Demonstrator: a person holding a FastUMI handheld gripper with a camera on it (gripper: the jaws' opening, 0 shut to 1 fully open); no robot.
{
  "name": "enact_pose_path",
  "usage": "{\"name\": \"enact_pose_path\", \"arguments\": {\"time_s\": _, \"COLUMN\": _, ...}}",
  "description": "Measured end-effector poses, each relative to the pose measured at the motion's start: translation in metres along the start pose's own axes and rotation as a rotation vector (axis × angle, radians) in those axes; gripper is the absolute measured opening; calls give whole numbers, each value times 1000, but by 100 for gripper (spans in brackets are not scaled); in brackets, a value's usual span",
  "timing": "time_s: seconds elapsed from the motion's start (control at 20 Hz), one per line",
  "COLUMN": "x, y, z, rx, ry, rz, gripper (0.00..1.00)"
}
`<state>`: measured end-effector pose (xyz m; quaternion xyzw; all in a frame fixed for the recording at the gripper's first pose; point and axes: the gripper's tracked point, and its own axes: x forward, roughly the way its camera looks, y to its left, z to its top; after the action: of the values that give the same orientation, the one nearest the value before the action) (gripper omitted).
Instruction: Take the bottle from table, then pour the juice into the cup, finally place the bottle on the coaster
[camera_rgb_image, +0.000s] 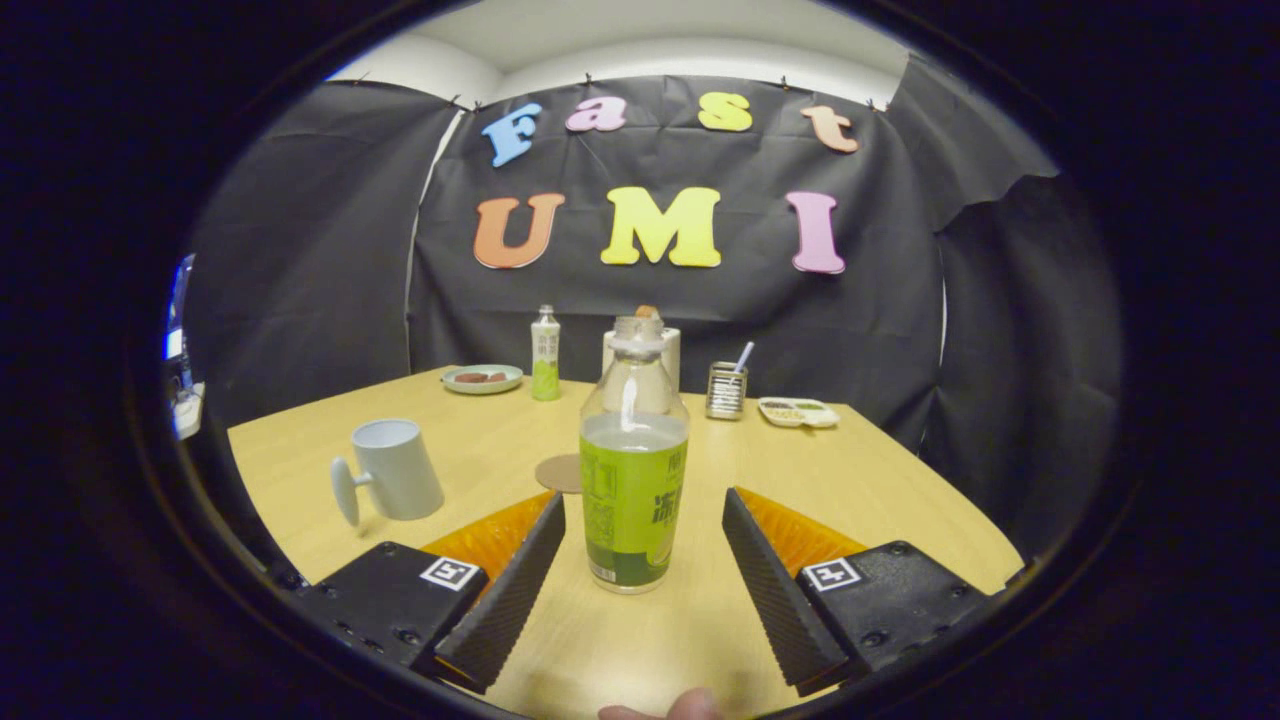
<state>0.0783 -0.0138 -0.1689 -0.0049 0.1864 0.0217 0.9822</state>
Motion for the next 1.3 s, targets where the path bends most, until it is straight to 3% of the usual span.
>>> {"name": "enact_pose_path", "arguments": {"time_s": 0.7, "x": 52, "y": 12, "z": -3, "rx": 46, "ry": 67, "rz": -24, "gripper": 99}}
{"name": "enact_pose_path", "arguments": {"time_s": 0.85, "x": 55, "y": 12, "z": -1, "rx": 71, "ry": 74, "rz": -29, "gripper": 84}}
{"name": "enact_pose_path", "arguments": {"time_s": 0.9, "x": 54, "y": 13, "z": -1, "rx": 68, "ry": 81, "rz": -31, "gripper": 83}}
{"name": "enact_pose_path", "arguments": {"time_s": 1.3, "x": 58, "y": 32, "z": 20, "rx": -175, "ry": 89, "rz": -24, "gripper": 76}}
